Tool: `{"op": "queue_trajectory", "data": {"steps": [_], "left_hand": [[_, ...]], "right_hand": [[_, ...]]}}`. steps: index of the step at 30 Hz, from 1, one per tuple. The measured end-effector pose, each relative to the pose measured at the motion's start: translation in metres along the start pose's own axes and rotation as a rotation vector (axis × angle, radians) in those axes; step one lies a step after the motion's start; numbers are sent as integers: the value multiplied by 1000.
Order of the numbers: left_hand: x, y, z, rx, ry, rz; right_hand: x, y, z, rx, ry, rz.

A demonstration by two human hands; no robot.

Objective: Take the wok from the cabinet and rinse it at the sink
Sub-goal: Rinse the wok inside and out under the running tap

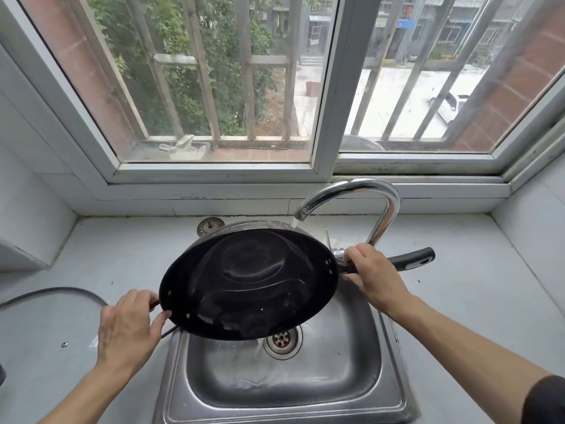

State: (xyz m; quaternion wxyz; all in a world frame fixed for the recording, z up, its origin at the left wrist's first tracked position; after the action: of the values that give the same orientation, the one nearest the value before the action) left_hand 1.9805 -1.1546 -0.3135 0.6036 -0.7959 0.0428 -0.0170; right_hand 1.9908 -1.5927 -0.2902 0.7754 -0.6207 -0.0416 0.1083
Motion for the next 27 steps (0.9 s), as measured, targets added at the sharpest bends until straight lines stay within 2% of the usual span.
{"op": "queue_trajectory", "data": {"steps": [14,23,27], "left_hand": [[-21,9,-18,110,144,43],[-46,8,-24,135,292,-23],[-57,7,-24,162,319,-60]], "right_hand": [[-63,55,-19,29,-5,179],[-100,67,-16,118,74,313],[-110,62,-14,121,100,299]]}}
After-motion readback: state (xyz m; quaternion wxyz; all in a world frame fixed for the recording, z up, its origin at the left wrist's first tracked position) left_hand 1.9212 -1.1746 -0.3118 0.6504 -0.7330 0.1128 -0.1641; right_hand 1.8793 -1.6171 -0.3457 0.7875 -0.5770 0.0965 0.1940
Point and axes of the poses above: each hand's wrist, its own x-axis towards the middle knuckle, its own y-axis out of the palm, z = x × y, the point moved 8 cm from there along x, towards the middle knuckle, and after that the axes turned 13 degrees about z, right-handed, at the moved point
